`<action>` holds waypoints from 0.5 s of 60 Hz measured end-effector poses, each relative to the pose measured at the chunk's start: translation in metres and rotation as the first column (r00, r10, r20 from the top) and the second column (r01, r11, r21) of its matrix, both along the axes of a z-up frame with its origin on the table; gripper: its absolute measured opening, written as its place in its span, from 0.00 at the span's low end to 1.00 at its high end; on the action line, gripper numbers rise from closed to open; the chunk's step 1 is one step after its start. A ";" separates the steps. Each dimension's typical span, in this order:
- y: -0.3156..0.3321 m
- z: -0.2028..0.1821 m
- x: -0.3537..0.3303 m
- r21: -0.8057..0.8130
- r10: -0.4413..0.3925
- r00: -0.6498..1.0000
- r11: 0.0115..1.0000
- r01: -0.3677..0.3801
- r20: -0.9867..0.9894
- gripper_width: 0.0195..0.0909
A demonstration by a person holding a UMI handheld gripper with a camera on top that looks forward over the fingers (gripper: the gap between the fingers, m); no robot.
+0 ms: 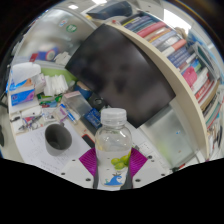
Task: Pour water
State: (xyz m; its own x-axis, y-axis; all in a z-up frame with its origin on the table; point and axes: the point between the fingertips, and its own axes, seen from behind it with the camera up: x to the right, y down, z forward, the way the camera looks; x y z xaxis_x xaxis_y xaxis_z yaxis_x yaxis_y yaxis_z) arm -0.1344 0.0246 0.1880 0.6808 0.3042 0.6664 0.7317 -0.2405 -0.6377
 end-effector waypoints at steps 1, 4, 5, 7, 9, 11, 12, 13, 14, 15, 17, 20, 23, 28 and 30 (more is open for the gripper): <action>0.000 -0.001 0.003 -0.001 -0.014 0.999 1.000 0.014 -0.042 0.27; 0.002 0.000 0.011 0.018 -0.050 0.984 0.998 0.054 -0.172 0.27; 0.003 0.000 0.014 0.029 -0.057 0.976 0.997 0.065 -0.210 0.27; 0.004 -0.002 0.022 0.044 -0.078 0.960 0.995 0.093 -0.268 0.27; 0.006 -0.007 0.030 0.052 -0.098 0.944 0.991 0.121 -0.315 0.27; 0.006 -0.015 0.031 0.050 -0.117 0.922 0.988 0.146 -0.370 0.27; 0.007 -0.018 0.033 0.043 -0.123 0.909 0.987 0.153 -0.399 0.27; 0.008 -0.022 0.034 0.036 -0.130 0.895 0.986 0.160 -0.427 0.27; 0.008 -0.027 0.035 0.028 -0.137 0.881 0.985 0.167 -0.452 0.27; 0.009 -0.032 0.036 0.018 -0.144 0.869 0.985 0.173 -0.474 0.27; 0.011 -0.042 0.037 -0.003 -0.158 0.843 0.983 0.183 -0.514 0.27; 0.014 -0.057 0.036 -0.020 -0.176 0.806 0.980 0.200 -0.564 0.27; 0.017 -0.068 0.036 -0.033 -0.181 0.775 0.979 0.202 -0.606 0.27; 0.020 -0.083 0.032 -0.047 -0.185 0.739 0.978 0.204 -0.647 0.27; 0.022 -0.089 0.033 -0.045 -0.181 0.734 0.978 0.201 -0.655 0.27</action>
